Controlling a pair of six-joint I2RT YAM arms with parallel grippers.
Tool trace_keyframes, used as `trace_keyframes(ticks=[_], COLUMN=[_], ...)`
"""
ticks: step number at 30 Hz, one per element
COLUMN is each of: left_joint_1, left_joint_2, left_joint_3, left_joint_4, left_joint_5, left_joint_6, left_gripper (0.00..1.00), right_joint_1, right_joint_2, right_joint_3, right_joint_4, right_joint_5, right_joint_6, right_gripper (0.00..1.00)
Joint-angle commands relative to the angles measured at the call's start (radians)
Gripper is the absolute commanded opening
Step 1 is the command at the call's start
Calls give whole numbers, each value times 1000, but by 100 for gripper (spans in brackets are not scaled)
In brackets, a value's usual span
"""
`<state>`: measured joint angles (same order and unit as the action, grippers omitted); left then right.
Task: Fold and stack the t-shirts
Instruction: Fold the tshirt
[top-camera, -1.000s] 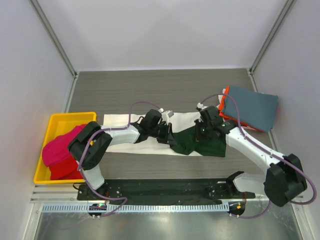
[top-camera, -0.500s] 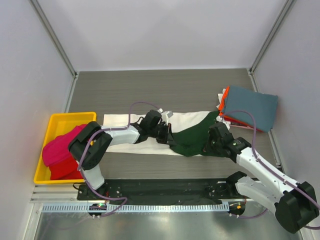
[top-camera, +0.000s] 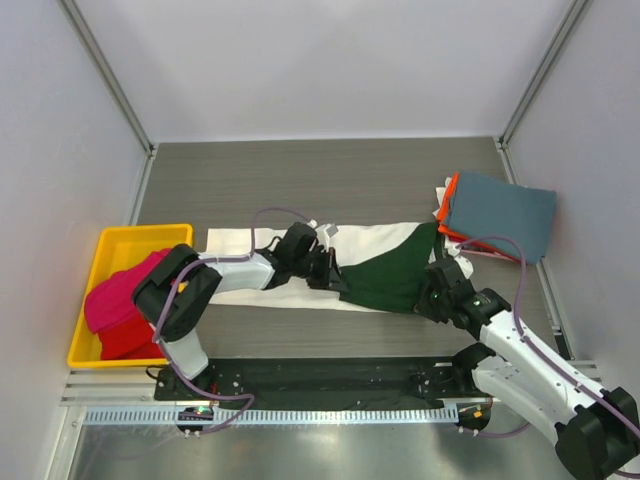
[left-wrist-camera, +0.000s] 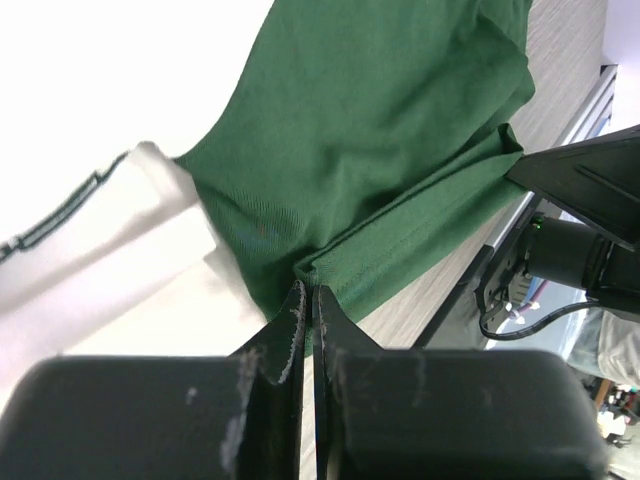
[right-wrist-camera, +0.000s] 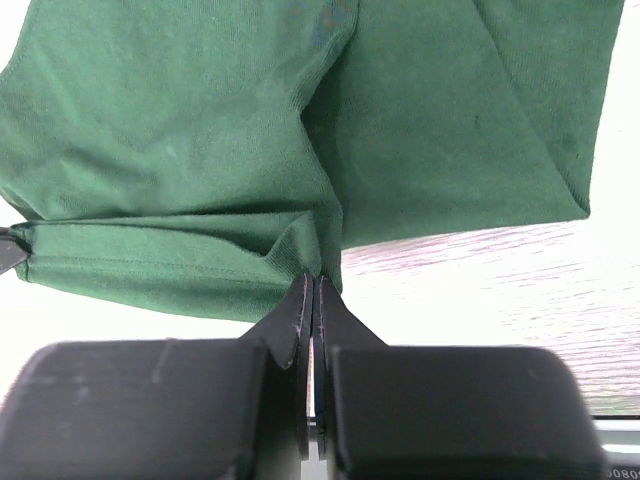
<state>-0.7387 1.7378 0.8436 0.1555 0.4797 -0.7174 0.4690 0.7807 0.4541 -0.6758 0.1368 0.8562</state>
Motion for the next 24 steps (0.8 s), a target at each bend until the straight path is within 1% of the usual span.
trace_keyframes(ticks=[1, 4, 10, 12, 14, 18, 24], left_joint_1=[2, 2, 2, 2, 2, 1, -1], left_joint_2=[-55, -69, -67, -70, -75, -72, -80], left_joint_3=[-37, -60, -47, -49, -51, -52, -54], left_joint_4=[77, 101, 95, 96, 99, 107, 113], left_joint_5=[23, 25, 34, 39, 43, 54, 63], left_joint_6=[-43, -57, -45, -40, -39, -39, -36], left_gripper=[0, 0, 0, 0, 0, 0, 0], right_joint_1=[-3, -3, -1, -1, -1, -1, 0], right_joint_2=[-27, -35, -41, -52, -86, -121, -63], right_joint_3=[-3, -5, -14, -18, -25, -20, -23], right_joint_4=[-18, -21, -19, -22, -33, -62, -67], right_joint_5=[15, -29, -115, -124, -173, -172, -218], right_joint_6=[21, 23, 33, 50, 64, 76, 73], right_gripper=[1, 1, 1, 1, 1, 1, 1])
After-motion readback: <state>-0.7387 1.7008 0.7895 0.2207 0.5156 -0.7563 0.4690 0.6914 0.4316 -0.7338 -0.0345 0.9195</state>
